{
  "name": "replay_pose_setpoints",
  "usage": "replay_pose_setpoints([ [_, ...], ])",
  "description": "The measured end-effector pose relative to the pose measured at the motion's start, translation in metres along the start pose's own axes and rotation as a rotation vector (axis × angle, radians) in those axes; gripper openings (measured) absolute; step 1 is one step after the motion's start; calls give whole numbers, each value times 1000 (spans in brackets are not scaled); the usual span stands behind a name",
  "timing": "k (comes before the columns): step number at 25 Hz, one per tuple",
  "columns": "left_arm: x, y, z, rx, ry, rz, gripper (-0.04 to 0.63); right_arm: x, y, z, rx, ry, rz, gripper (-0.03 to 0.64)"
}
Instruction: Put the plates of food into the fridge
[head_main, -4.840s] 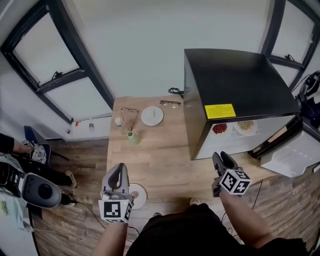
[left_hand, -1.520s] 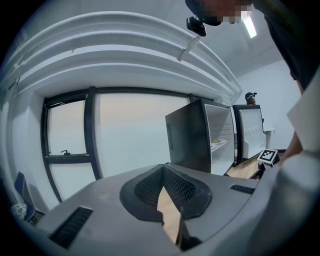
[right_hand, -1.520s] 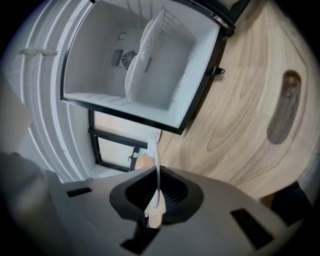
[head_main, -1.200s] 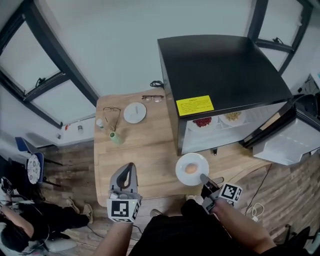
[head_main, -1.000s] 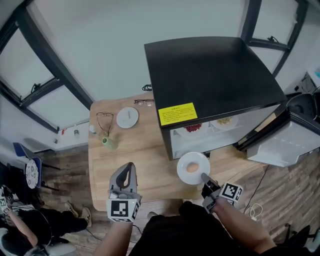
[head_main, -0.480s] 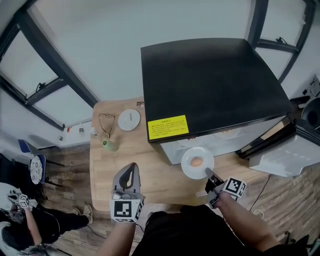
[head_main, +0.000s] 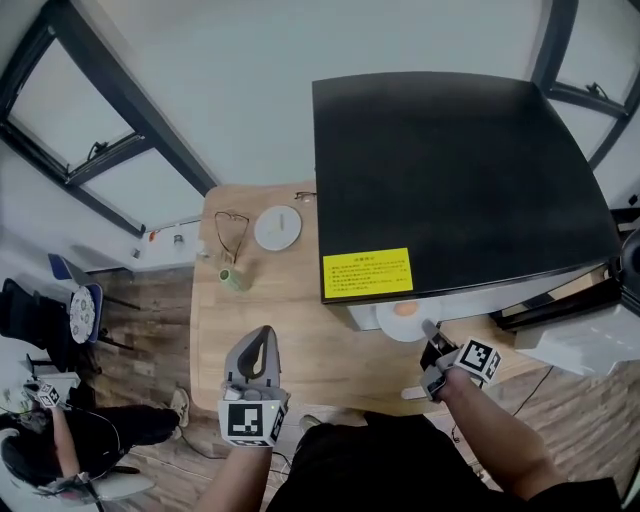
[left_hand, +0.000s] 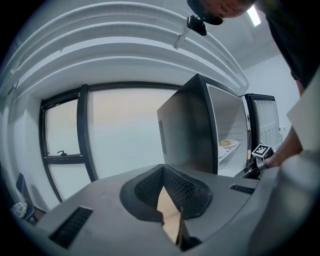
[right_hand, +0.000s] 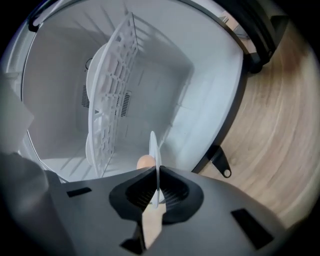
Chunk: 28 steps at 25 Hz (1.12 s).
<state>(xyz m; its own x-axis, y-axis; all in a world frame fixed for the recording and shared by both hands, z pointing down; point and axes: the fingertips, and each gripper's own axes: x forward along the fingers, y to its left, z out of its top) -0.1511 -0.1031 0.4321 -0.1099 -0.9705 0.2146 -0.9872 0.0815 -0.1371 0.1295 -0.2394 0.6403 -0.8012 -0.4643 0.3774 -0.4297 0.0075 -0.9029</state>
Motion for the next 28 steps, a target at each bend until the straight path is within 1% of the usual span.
replay_pose_setpoints([
  [3, -2, 9, -7, -7, 18, 20, 3, 15, 1, 6, -12, 0, -3, 29],
  [9, -11, 26, -16, -19, 76, 63, 3, 35, -1, 13, -38, 4, -60, 29],
  [11, -13, 31, -16, -32, 56, 76, 3, 43, -1, 16, -44, -2, -70, 29],
  [13, -16, 33, -19, -47, 54, 83, 3, 48, 0, 20, -49, -21, -77, 29],
  [16, -22, 37, -23, -56, 61, 86, 3, 54, -2, 28, -82, -41, -124, 29],
  [18, -26, 42, -25, -56, 65, 97, 3, 56, -2, 31, -125, -40, -167, 31],
  [21, -30, 50, -27, -32, 72, 108, 3, 58, -3, 32, -215, -19, -241, 38],
  [24, -29, 51, -25, -51, 69, 107, 3, 61, -4, 34, -322, -3, -305, 57],
  [28, -27, 53, -26, -62, 66, 104, 3, 63, -6, 33, -451, 39, -395, 102],
])
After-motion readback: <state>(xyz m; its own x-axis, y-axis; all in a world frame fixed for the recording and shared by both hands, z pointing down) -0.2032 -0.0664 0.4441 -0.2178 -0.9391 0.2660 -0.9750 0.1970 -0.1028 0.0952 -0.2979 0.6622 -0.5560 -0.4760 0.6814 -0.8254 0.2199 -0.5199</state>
